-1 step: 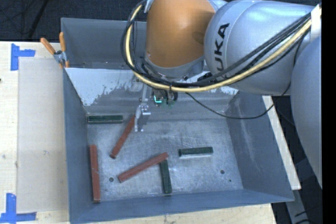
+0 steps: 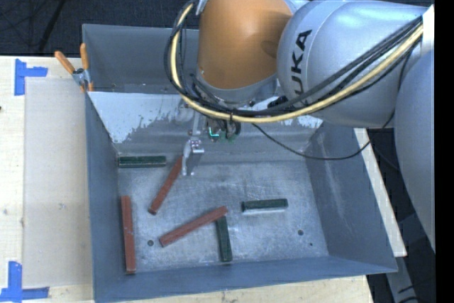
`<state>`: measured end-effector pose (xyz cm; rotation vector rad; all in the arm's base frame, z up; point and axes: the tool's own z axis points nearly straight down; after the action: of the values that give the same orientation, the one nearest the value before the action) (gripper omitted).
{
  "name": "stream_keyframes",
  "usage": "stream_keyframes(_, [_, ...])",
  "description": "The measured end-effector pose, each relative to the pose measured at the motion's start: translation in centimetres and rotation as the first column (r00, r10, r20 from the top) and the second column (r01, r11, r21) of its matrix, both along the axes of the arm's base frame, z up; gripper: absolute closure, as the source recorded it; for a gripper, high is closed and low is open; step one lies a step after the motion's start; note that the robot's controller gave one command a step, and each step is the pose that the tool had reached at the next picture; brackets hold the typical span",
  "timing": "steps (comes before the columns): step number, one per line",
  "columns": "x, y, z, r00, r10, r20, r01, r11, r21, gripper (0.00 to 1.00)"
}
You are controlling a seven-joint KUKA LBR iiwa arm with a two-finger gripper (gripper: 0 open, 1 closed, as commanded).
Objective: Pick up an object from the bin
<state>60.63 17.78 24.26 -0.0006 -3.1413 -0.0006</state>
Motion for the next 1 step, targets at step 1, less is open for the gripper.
stream_keyframes(1, [-5.2, -0.36, -2.7, 1.0, 0.02, 0.002, -0.02, 1.0, 0.0, 0.0])
